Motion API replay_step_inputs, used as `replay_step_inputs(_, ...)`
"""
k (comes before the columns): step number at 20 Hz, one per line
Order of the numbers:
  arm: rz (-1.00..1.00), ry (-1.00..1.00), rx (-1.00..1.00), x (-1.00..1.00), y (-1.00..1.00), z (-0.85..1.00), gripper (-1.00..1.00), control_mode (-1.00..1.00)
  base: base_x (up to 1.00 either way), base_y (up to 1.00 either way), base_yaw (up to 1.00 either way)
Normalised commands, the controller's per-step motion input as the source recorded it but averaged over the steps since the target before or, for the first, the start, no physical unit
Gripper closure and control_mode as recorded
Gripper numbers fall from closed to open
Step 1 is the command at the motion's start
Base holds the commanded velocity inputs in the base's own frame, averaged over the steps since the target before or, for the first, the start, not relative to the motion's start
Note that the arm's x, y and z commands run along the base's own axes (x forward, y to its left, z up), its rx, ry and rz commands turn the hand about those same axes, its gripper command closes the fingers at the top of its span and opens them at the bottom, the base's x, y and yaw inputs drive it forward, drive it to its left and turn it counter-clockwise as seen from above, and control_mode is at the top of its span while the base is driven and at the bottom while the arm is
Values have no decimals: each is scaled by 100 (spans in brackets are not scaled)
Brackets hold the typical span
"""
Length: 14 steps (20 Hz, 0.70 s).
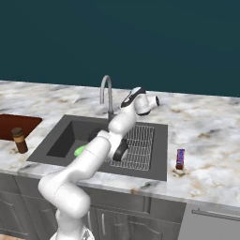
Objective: Pick up all produce items and place them in the sink. Turn on the sink faucet to wash them. Then turn the sink off and put them in the tray.
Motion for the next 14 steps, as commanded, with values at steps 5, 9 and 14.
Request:
replay_step_inputs(5, 3, 0, 0, 26, -41, 0, -100, -100, 0, 0, 0)
replay_step_inputs(9, 2, 0, 0, 28, -39, 0, -100, -100, 0, 0, 0)
replay_step_inputs(14, 3, 0, 0, 27, -41, 1, -100, -100, 0, 0, 0)
